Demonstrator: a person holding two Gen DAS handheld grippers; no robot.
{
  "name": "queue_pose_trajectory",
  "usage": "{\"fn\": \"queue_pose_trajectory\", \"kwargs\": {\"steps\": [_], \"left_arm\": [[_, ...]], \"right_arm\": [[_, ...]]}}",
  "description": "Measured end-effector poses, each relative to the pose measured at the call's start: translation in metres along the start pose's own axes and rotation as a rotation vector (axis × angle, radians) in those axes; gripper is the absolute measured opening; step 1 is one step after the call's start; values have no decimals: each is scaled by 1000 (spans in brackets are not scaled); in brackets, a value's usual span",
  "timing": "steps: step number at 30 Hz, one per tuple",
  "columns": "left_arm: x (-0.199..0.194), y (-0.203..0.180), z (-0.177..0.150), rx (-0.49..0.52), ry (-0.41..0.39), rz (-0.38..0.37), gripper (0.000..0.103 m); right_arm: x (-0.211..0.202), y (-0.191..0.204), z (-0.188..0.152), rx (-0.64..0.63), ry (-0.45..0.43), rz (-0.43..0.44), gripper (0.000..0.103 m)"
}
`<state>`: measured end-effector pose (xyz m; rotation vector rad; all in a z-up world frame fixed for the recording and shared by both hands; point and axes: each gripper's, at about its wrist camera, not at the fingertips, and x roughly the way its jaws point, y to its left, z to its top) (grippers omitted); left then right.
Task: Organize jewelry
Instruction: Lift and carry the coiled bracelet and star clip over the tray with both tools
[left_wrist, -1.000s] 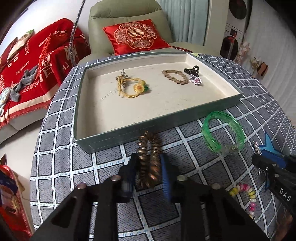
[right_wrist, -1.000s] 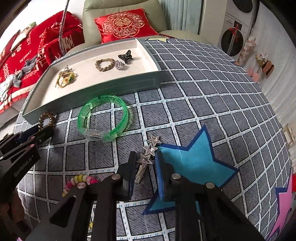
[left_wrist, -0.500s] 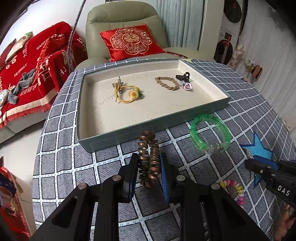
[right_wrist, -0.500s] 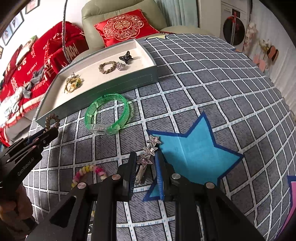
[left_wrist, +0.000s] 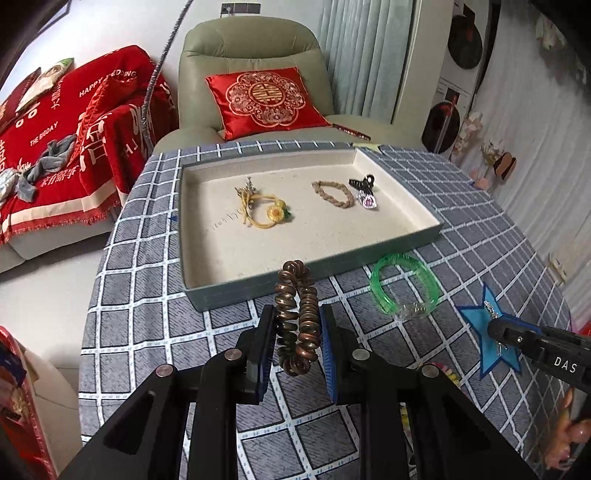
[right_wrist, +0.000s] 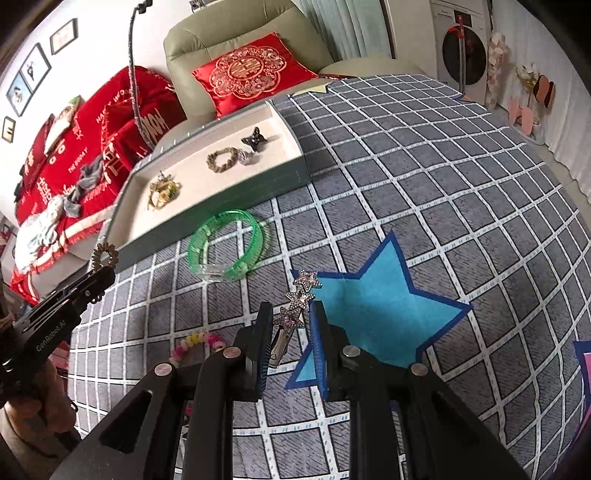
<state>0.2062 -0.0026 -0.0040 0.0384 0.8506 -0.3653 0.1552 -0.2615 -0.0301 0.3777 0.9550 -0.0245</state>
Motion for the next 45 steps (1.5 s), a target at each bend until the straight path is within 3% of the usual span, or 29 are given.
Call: {"fn": "queue_pose_trajectory", "kwargs": {"steps": [9,17,29,36,45], "left_arm": [[-14,15,17,-23,-50,-7,38],[-9,29,47,-58,-77,-7,38],[17,42,106,-96,-125,26,38],[54,43,119,-76,-80,84,38],[104,48,110,-67,30,119,38]], "right_arm": [[-11,15,22,-24,-30,42,22],[-14,37,64,-81,-66,71,22],[25,72,136,-148,-67,119,22],[68,87,163,-165,-51,118,22],[117,93,174,-175,-11,107,22]]}}
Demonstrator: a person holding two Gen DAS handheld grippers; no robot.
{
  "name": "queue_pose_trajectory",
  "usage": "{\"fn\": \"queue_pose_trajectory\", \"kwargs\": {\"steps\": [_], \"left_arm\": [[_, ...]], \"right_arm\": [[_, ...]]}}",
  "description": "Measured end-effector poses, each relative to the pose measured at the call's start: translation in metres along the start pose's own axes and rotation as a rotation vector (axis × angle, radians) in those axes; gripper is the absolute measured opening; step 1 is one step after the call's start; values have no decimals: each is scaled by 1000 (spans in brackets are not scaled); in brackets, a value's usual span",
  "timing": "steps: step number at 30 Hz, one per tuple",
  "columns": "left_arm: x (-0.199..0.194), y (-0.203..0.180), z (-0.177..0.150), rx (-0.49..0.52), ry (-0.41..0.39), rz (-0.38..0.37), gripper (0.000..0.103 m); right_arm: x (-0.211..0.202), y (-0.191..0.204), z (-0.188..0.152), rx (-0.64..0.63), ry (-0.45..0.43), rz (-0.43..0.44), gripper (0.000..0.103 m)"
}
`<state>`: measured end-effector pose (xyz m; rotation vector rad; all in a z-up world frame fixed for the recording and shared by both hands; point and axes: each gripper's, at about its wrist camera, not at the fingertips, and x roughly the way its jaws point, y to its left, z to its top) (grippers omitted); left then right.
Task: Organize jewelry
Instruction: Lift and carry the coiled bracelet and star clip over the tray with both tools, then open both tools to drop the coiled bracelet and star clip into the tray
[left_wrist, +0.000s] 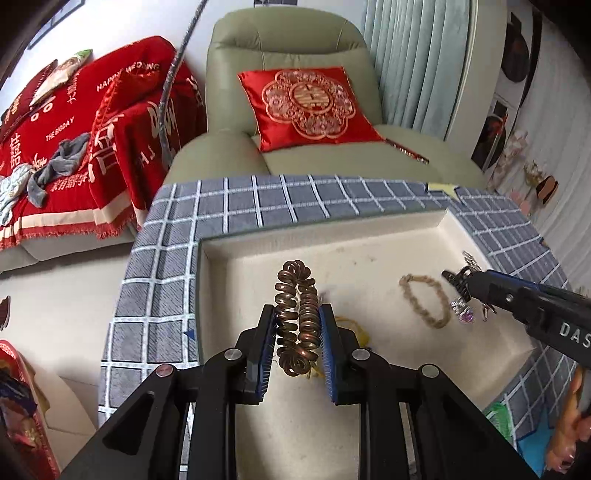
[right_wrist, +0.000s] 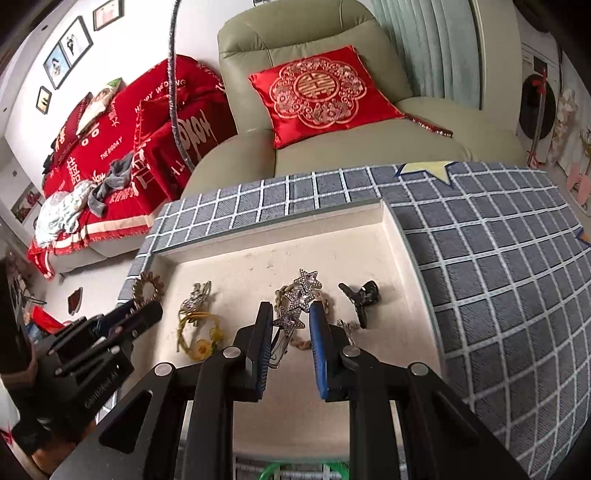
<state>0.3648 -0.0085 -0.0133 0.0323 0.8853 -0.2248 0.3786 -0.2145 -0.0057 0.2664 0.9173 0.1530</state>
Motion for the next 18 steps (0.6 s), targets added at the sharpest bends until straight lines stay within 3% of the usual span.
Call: {"fn": "queue_pose_trajectory", "kwargs": {"steps": [7,18], "left_arm": [[19,-8,-7,42,65,30,38],[25,-16,-12,72,78,73,38]], "right_arm": [[29,-4,-4,-2,40,-19,22],[41,-1,-9,-33,55,-55,23]]}}
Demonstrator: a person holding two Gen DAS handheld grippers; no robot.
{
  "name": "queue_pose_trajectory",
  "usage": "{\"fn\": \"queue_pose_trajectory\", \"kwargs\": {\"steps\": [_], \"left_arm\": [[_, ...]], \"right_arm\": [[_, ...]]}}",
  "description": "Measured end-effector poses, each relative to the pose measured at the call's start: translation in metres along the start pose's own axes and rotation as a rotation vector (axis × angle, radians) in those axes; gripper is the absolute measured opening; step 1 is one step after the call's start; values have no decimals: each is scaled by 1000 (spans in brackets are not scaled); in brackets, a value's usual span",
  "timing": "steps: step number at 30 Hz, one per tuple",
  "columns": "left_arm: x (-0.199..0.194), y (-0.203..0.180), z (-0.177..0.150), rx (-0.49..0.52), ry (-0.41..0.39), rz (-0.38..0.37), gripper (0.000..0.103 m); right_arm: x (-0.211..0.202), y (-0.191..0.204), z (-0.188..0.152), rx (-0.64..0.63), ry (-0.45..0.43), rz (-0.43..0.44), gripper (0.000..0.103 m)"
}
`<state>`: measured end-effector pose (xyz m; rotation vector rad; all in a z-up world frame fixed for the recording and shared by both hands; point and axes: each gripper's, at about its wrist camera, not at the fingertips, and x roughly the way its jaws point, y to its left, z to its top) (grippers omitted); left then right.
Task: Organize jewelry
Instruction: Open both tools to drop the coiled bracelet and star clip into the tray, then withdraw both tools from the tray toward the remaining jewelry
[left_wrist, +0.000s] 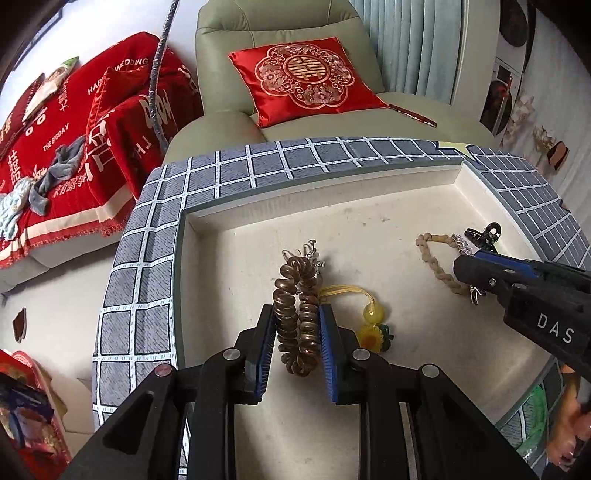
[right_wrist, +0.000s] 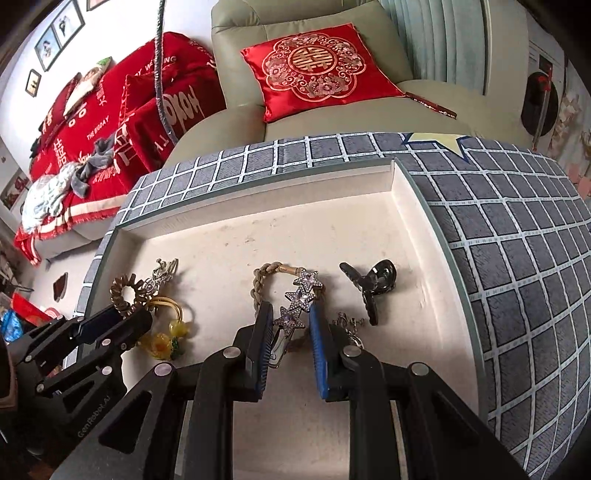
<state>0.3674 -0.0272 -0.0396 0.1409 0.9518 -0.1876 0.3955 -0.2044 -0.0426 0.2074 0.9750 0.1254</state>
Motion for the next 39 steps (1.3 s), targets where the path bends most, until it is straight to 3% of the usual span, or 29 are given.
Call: {"fn": "queue_pose_trajectory", "kwargs": {"steps": [2,4,8,10,12,19,20,21,22,23,33,34,39], "left_arm": [[0,0,0,0,0,3,38],[0,0,0,0,-1,4,38],[0,-1,-1,0,-4,9,39],[-1,-1,-1,2,-8,11,39],[-3,-1,-2,5,-15,19,39],[-8,-2,-3,-2,-36,25,39],[-10,-2,-2,-2,-47,28,45],[-12,-2,-1,-4,-56,30,59],[-14,-2,-1,-8,-66,34,89],[-17,-1,0,-12,-86,44,97],[-28,-3,4,-3,-115,22,97],[-29,-3,3,-5,-118,23,103],[-36,-2,0,-19,-134,12,103]], "right_arm": [[0,0,0,8,2,9,31],[-1,0,0,17,2,20,53],[-6,1,-1,23,-7,38,55],[-14,1,0,44,-22,63,68],[-24,1,-1,58,-50,79,74],[-53,-2,-7,78,-98,74,75],[-57,-3,-8,84,-104,72,75],[-60,-5,-9,89,-108,69,75],[-63,-7,-10,93,-112,66,75],[-65,-9,-11,96,-113,63,75],[-73,-27,-19,134,-106,36,75],[-74,-27,-20,132,-105,37,75],[-79,-24,-24,124,-119,49,81]]}}
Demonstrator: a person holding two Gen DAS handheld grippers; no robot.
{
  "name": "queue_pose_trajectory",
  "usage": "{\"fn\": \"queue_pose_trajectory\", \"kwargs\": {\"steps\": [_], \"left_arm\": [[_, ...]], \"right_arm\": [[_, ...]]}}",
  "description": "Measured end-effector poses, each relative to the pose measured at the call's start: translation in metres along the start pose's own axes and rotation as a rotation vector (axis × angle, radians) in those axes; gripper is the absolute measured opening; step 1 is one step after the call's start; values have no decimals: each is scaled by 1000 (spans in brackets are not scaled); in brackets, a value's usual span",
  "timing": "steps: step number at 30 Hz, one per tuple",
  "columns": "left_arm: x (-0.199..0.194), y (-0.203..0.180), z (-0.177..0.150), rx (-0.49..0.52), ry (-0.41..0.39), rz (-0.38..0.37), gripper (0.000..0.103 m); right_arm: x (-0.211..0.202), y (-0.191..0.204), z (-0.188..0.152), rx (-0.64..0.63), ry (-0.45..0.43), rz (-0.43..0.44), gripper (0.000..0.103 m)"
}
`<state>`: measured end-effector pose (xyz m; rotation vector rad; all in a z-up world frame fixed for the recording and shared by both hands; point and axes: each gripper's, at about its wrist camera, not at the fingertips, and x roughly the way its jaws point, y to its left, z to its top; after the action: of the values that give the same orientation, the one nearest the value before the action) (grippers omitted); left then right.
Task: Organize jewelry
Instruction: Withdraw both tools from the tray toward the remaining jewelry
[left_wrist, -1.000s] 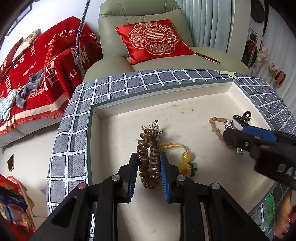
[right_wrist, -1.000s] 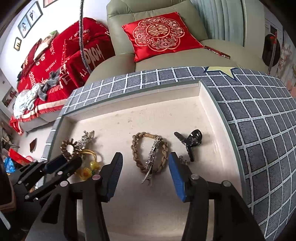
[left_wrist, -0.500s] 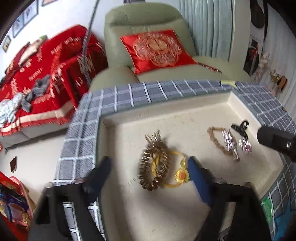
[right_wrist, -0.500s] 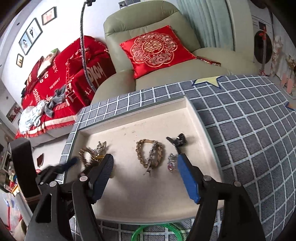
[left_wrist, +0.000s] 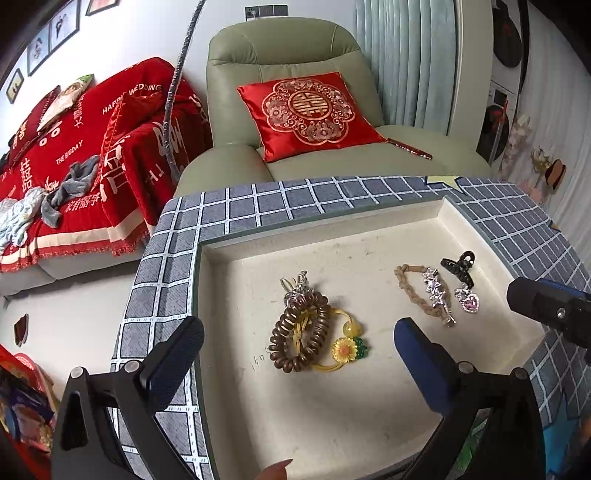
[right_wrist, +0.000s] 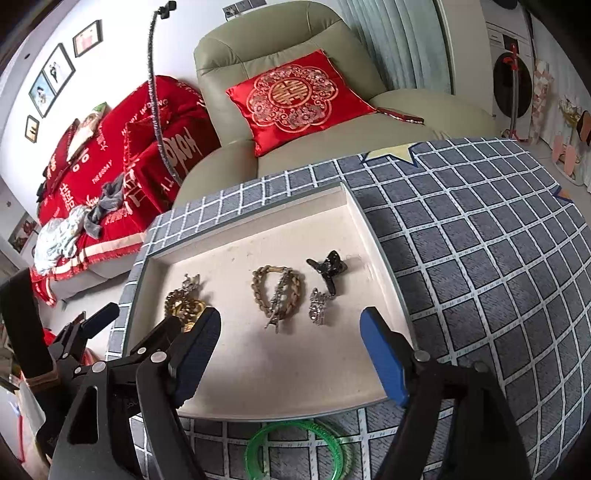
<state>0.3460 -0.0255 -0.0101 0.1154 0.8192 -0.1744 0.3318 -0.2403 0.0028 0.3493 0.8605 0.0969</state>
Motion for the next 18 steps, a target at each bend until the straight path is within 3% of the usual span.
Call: {"fn": "queue_pose_trajectory", "kwargs": {"steps": [2,4,8,18], "left_arm": [[-4,0,0,5,-5,2,103],[-6,0,-1,7,-7,1,103],[-9,2,-3,4,3,2,103],[-25,3,-14,3,18,12,103]], "right_arm": [[-3,1,-1,-1,-11,0,83],[-6,2,-2,2,-23,5,102],[-15,3,-3,3,-66,17,103],[-24,7,-9,-25,-10,-17,103]]}}
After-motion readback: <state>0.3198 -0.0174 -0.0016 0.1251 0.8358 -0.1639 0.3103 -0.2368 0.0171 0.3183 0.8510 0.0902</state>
